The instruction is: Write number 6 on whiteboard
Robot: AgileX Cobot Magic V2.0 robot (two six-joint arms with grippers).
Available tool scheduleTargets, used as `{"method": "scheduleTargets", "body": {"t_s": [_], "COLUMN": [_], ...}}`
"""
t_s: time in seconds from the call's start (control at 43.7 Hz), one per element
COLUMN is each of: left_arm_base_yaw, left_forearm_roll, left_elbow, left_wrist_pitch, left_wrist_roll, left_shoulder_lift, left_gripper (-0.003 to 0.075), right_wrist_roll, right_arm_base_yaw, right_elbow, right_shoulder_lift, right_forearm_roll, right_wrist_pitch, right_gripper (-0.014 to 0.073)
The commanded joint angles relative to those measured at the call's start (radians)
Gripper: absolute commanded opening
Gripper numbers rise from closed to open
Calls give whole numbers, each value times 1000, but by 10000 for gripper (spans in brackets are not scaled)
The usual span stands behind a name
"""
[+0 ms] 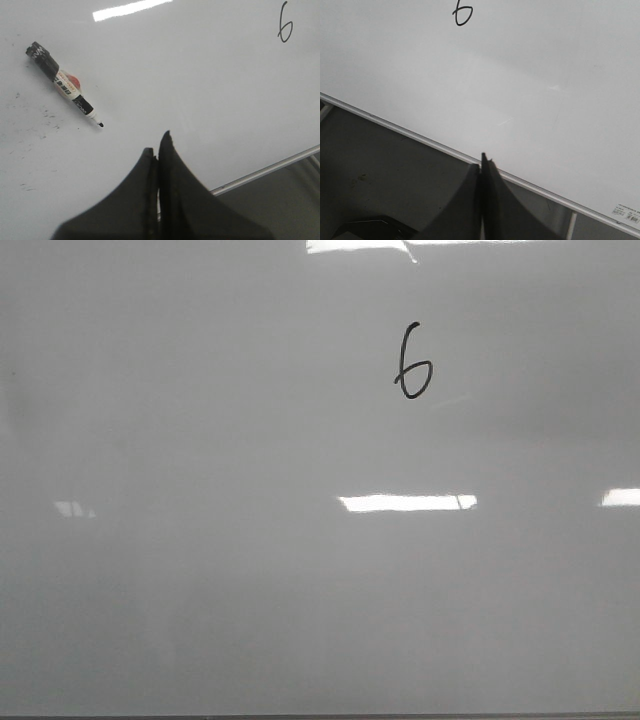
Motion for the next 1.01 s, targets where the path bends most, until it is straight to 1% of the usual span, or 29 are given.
{"method": "scheduleTargets", "body": {"t_s": [0.0,0.16,0.252,0.298,0.343,0.435,0.481,0.595,0.755,0.824,0.916,0.939,0.984], "left_arm_base_yaw": [-9,1,84,129,177,268,298,354,392,402,405,406,408], "left_forearm_roll": [9,7,-4,-28,-71,-175,-200,-198,-198,-163,-54,-42,-34], "left_elbow": [-25,-18,-3,18,53,149,199,302,471,554,652,673,718], "left_wrist_pitch": [-70,-80,-78,-99,-166,-348,-403,-508,-640,-711,-779,-797,-822], "left_wrist_roll": [-1,-1,1,4,46,241,285,285,278,220,69,45,43], "left_shoulder_lift": [2,-4,-39,-62,-95,-177,-210,-289,-371,-418,-489,-503,-532], "left_gripper": [-20,-20,-20,-20,-20,-20,-20,-20,-20,-20,-20,-20,-20], "right_wrist_roll": [-1,-1,-1,-1,-1,-1,-1,-1,-1,-1,-1,-1,-1], "right_arm_base_yaw": [-6,-6,-6,-6,-6,-6,-6,-6,-6,-6,-6,-6,-6], "right_elbow": [-20,-20,-20,-20,-20,-20,-20,-20,-20,-20,-20,-20,-20], "right_shoulder_lift": [5,5,5,5,5,5,5,5,5,5,5,5,5], "right_forearm_roll": [-13,-13,-13,-13,-13,-13,-13,-13,-13,-13,-13,-13,-13], "right_wrist_pitch": [-72,-72,-71,-71,-70,-70,-70,-69,-69,-69,-69,-69,-69], "right_gripper": [-68,-68,-68,-68,-68,-68,-68,-68,-68,-68,-68,-68,-68]}}
